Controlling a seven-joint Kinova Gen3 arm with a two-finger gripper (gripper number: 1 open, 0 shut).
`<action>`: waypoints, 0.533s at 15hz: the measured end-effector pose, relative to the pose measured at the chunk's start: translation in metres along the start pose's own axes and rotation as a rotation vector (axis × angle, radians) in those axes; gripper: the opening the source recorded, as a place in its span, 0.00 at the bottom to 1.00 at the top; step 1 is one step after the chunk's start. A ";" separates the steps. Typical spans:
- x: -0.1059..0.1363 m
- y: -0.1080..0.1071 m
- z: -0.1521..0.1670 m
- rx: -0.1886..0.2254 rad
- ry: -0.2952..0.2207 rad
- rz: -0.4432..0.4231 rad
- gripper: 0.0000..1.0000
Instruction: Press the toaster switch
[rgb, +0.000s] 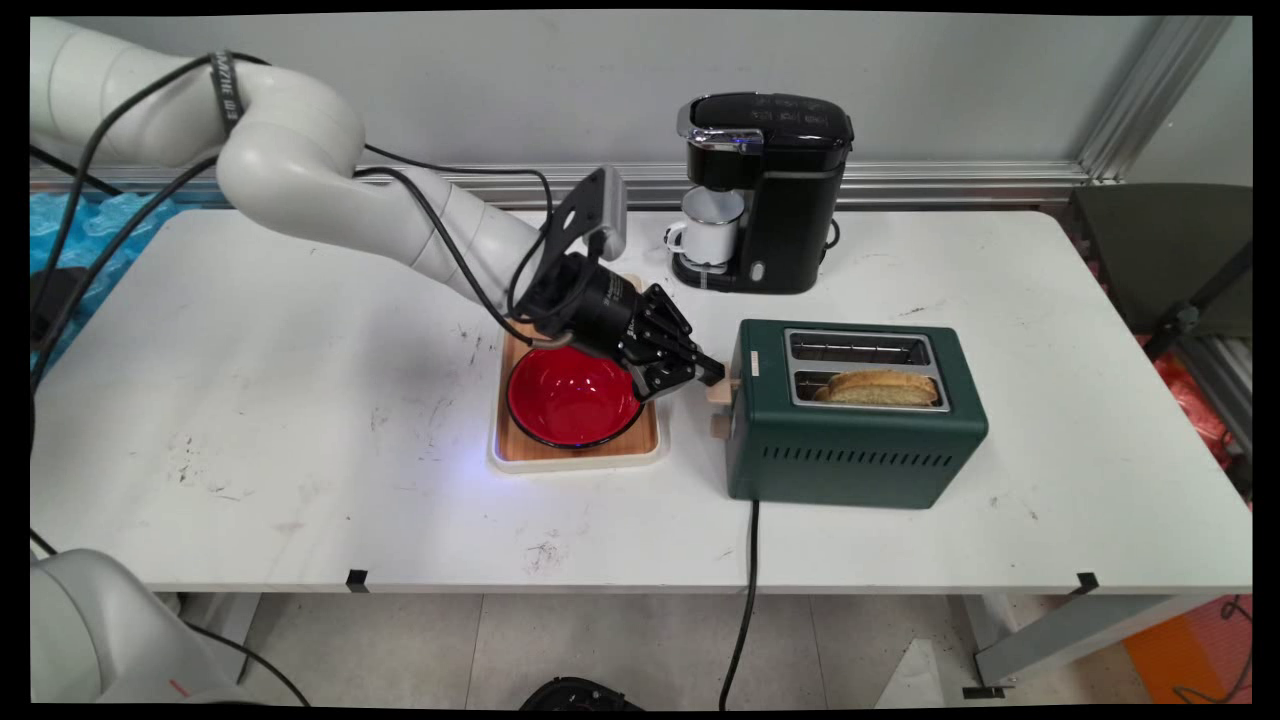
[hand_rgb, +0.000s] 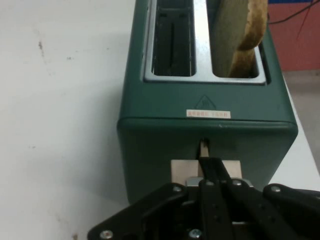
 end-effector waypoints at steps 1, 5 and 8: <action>-0.001 0.000 0.002 -0.001 0.000 -0.001 0.00; -0.006 0.002 0.009 -0.005 -0.003 -0.006 0.00; -0.009 0.002 0.012 -0.006 -0.006 -0.009 0.00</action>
